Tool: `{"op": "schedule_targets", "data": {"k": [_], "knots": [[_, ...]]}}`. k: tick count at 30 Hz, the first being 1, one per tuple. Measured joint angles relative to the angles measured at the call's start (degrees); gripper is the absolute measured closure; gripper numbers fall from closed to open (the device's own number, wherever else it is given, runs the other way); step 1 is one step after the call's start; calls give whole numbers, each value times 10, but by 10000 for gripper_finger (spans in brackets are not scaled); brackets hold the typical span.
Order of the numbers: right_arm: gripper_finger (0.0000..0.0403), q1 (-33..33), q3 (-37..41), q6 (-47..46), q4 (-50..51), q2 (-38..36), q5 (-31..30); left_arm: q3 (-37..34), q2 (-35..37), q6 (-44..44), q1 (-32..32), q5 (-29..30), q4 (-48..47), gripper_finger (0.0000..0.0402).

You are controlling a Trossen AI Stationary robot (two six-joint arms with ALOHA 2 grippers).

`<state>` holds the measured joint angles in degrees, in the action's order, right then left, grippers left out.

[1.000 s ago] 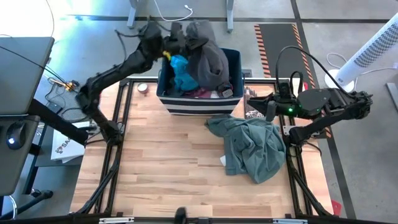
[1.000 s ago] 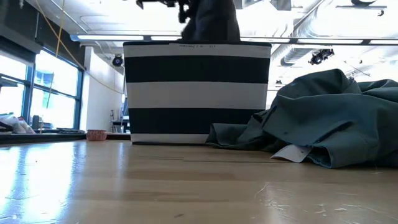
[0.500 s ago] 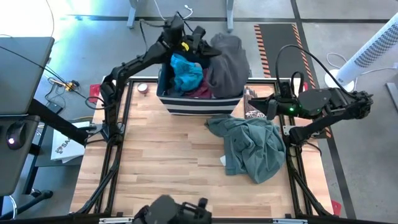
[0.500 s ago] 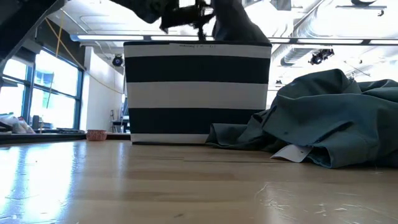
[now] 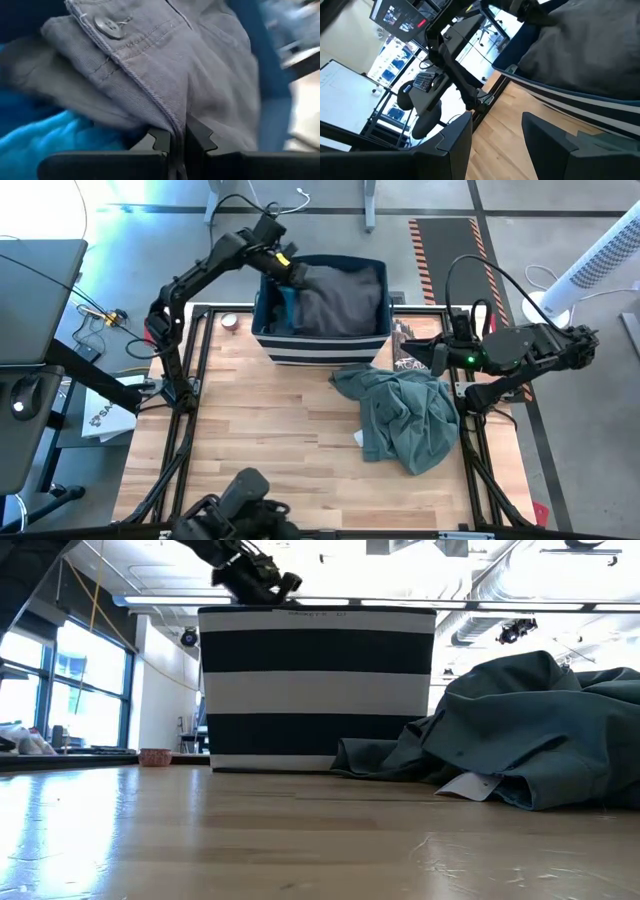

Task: Sort clothes
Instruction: Put the folded dark grey short into the blue laundry bin

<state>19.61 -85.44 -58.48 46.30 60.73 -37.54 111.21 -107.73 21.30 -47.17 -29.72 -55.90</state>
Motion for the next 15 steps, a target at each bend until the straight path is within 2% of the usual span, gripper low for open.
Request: {"op": "schedule_targets", "data": {"k": [5,9,12,15], "knots": [[234,-1,0,0,0,0,-4,1,8,-80,-7,78,-84,387],[234,-1,0,0,0,0,-9,1,9,-89,-4,92,-91,386],[234,-1,0,0,0,0,-10,1,9,-95,6,143,-89,381],[234,-1,0,0,0,0,-8,1,9,-100,15,167,-89,365]]}}
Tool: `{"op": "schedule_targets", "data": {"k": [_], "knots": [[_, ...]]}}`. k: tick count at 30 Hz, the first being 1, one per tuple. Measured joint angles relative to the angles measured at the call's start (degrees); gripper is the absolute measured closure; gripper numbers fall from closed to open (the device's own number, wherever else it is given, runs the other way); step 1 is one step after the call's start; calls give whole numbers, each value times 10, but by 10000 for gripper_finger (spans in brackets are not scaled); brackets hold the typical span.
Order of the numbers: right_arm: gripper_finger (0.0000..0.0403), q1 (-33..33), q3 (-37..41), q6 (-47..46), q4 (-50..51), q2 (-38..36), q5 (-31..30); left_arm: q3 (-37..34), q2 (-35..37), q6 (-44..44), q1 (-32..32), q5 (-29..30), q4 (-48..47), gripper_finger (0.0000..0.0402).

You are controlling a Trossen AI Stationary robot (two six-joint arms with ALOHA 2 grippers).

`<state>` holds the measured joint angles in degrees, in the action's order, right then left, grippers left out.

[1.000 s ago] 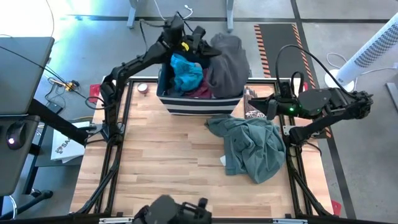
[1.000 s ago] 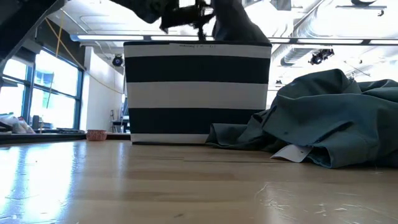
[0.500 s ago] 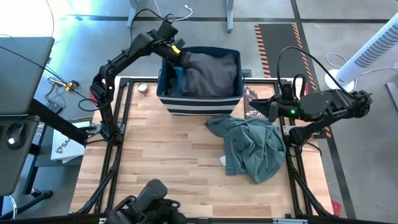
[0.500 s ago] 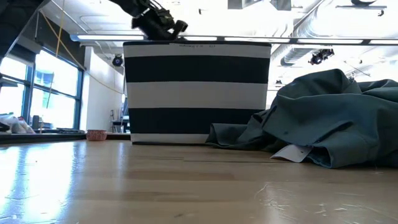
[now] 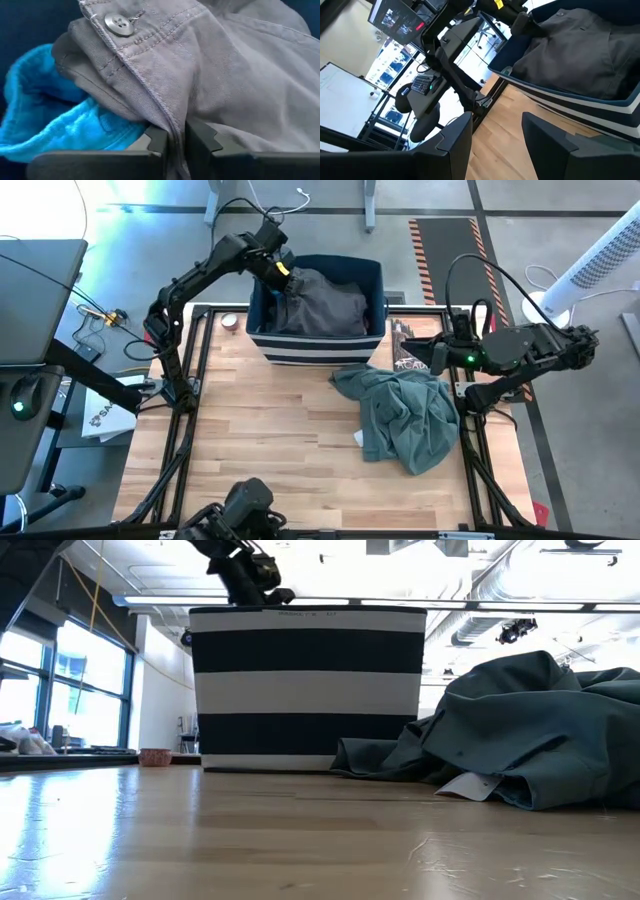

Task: Sort clothes
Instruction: Put the folded dark grey short into the blue laundry bin, then fold the blue pants

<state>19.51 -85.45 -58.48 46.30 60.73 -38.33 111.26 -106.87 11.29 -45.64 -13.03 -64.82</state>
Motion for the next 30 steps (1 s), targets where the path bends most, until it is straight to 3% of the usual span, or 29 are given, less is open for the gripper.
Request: {"op": "schedule_targets", "data": {"k": [6,14,17,22,25,30], "knots": [[234,0,0,-10,4,0,15,0,5,-11,23,-25,6,302],[234,0,0,-47,48,0,18,-1,64,-25,26,41,14,244],[234,0,0,-57,56,0,18,-1,98,-10,25,82,11,234],[234,2,0,-68,98,3,39,-1,161,-11,36,86,-53,232],[234,16,0,-120,152,15,44,-3,205,-20,72,90,-85,232],[234,53,0,-199,226,67,53,-56,290,38,171,115,-59,232]]}}
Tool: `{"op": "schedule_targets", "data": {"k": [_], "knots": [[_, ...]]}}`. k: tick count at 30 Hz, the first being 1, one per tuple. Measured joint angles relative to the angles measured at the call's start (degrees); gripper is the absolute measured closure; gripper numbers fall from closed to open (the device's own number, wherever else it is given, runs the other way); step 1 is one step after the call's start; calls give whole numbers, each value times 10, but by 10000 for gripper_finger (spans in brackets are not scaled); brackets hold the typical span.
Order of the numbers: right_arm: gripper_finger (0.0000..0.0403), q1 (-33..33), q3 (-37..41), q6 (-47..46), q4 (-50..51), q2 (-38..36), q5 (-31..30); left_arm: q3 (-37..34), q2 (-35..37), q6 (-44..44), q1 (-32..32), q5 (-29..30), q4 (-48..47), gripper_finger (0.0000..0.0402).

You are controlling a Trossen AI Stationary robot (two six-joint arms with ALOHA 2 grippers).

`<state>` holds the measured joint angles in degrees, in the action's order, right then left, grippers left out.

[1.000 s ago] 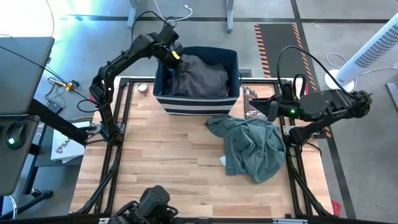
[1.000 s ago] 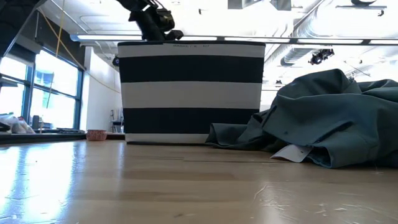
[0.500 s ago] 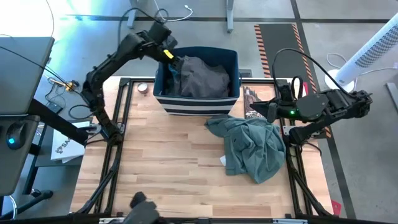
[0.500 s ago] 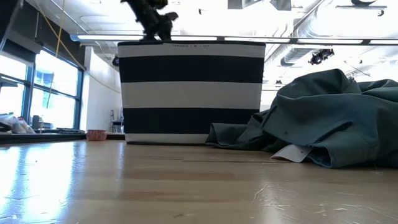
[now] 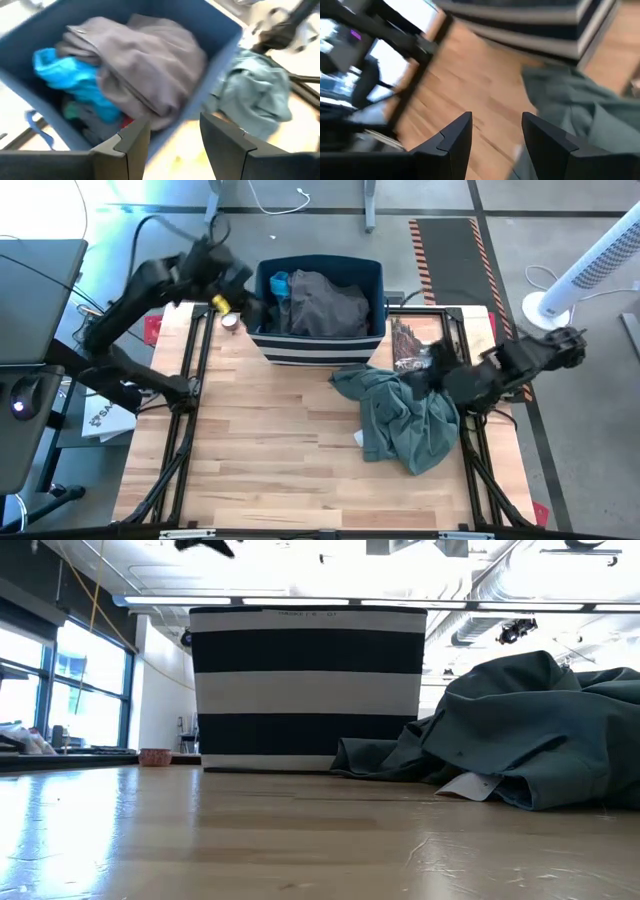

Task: Sort clothes
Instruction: Fold the blue pants

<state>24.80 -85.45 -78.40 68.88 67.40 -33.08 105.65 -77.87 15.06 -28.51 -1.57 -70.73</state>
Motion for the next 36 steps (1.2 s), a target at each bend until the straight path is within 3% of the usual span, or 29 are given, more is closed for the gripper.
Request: {"op": "schedule_targets", "data": {"k": [3,6,14,24,31,36], "knots": [[234,27,0,-23,17,44,20,-52,50,49,69,29,29,232],[234,53,0,18,-6,98,47,-114,91,96,141,59,73,232],[234,75,0,136,-77,224,191,-238,149,162,271,119,186,232],[234,60,0,372,-69,362,286,-300,139,164,324,140,258,232],[234,28,0,490,-75,449,312,-309,141,196,346,142,279,232],[234,18,0,538,-80,504,292,-309,142,215,376,155,278,232]]}}
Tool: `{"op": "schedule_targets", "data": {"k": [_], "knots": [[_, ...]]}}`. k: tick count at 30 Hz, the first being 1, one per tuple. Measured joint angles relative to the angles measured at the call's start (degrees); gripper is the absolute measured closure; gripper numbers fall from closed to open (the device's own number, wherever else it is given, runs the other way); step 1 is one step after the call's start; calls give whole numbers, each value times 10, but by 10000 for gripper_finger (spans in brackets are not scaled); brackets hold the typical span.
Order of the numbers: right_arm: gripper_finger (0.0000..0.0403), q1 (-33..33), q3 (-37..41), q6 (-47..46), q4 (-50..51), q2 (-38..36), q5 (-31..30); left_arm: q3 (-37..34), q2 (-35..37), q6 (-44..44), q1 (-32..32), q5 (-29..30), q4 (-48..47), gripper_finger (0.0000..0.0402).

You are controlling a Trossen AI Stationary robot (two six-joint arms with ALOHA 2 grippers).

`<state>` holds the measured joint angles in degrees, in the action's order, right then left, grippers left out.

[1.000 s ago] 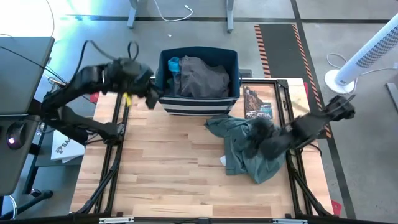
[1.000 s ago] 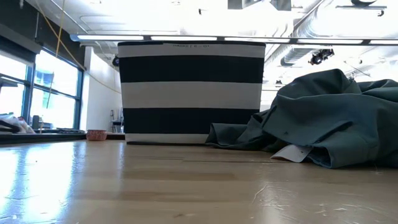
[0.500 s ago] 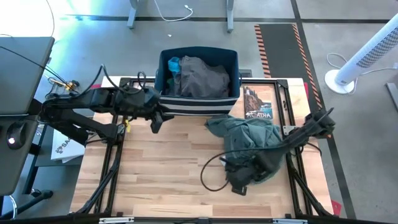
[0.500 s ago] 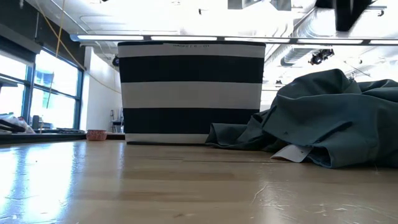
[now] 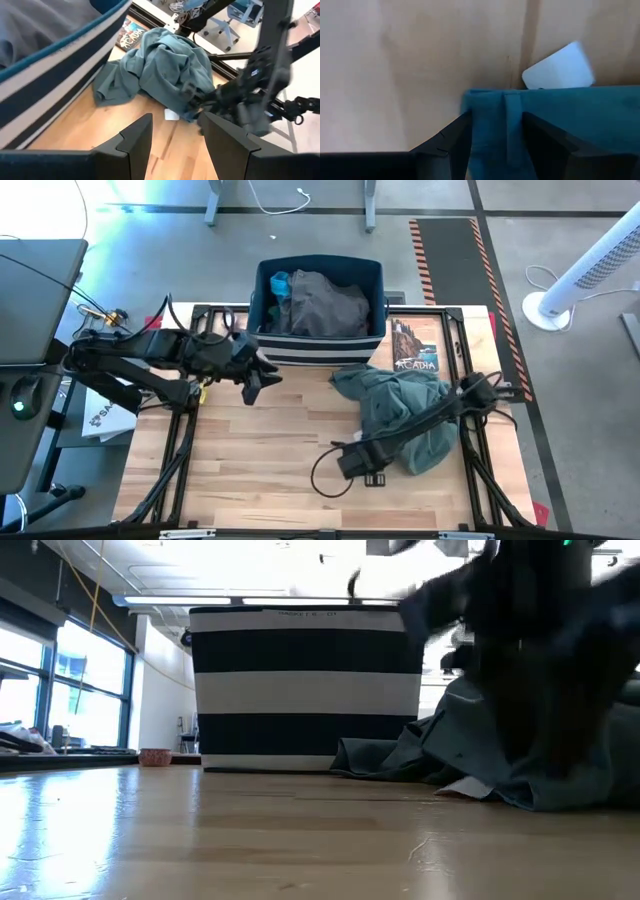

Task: Sort clothes
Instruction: Fold the blue pants

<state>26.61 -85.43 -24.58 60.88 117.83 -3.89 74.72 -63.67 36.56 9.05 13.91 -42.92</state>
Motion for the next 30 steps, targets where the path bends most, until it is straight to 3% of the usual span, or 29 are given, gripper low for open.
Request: {"op": "schedule_targets", "data": {"k": [6,8,11,15,19,25,30], "knots": [[248,-5,-4,12,-8,55,58,0,0,23,36,18,-1,232],[286,-8,-3,0,-10,60,84,0,0,26,47,25,-1,232],[374,-9,-2,-11,-12,53,105,0,0,36,61,42,-1,232],[384,-4,3,-66,-1,17,107,0,0,34,71,62,-1,232],[397,-4,1,-153,3,-76,89,0,0,21,79,75,-1,232],[399,23,2,-314,-36,-246,-3,1,0,7,87,106,-1,232],[400,64,1,-347,-146,-377,-102,1,0,3,88,122,0,232]]}}
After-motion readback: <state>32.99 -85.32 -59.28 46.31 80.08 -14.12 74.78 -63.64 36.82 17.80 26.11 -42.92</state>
